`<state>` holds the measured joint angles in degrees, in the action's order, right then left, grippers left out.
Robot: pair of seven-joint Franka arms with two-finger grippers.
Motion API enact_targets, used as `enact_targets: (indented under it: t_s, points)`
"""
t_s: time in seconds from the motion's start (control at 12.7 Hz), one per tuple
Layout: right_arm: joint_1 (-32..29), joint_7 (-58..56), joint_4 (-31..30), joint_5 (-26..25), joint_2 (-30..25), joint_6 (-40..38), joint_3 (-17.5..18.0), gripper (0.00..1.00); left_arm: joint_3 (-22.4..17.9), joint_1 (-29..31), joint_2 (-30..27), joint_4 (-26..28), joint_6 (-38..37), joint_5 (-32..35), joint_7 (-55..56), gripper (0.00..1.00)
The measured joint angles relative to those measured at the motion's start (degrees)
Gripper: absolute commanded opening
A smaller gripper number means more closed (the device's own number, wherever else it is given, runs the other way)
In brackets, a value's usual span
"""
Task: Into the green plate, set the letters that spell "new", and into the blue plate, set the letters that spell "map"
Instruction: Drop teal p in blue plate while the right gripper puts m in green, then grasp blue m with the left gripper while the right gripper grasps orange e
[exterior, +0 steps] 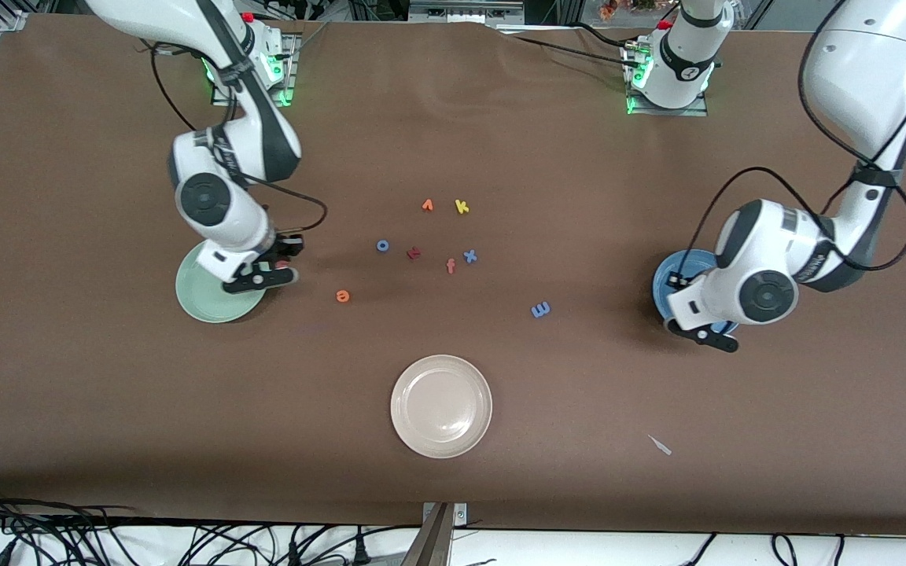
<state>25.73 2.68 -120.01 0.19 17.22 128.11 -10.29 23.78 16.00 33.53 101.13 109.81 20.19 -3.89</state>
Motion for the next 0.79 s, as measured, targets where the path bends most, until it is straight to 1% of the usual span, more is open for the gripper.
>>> enact_targets:
  t_s: [0.08, 0.16, 0.24, 0.32, 0.39, 0.47, 0.55, 0.79]
  points:
    - [-0.2, -3.4, -0.8, 0.0, -0.2, 0.2, -2.8, 0.09, 0.0, 1.0, 0.2, 0.4, 0.7, 0.0, -1.3, 1.00]
    - [-0.6, -5.7, -2.3, 0.0, 0.0, 2.2, -4.4, 0.10, 0.1, 1.2, 0.5, 0.6, 1.1, -0.1, -1.6, 1.00]
    - [-0.9, -6.7, -4.5, 0.0, 0.6, 5.7, -5.0, 0.14, 0.4, 1.1, 0.7, 0.6, 1.2, -0.8, -1.4, 1.00]
    - [-0.9, -6.9, -6.4, 0.0, 1.3, 9.1, -5.0, 0.35, 0.7, 0.7, 0.6, 0.6, 1.4, -2.8, -0.6, 1.00]
    - [-0.7, -6.9, -7.6, 0.0, 2.1, 11.0, -4.9, 0.93, 1.0, 0.0, 0.6, 0.5, 1.7, -4.5, 2.2, 1.00]
    - [-0.5, -6.7, -7.9, 0.0, 2.8, 11.8, -4.7, 0.99, 1.4, -1.2, 0.6, 0.4, 2.2, -5.3, 7.1, 1.00]
    - [-0.4, -6.6, -8.0, 0.1, 3.0, 11.9, -4.7, 0.99, 1.7, -3.1, 0.7, 0.4, 3.7, -6.2, 13.2, 1.00]
    - [-0.3, -4.9, -7.2, 0.2, 2.2, 11.7, -4.3, 0.99, 2.0, -10.8, 0.9, 0.6, 11.5, -9.6, 30.0, 1.00]
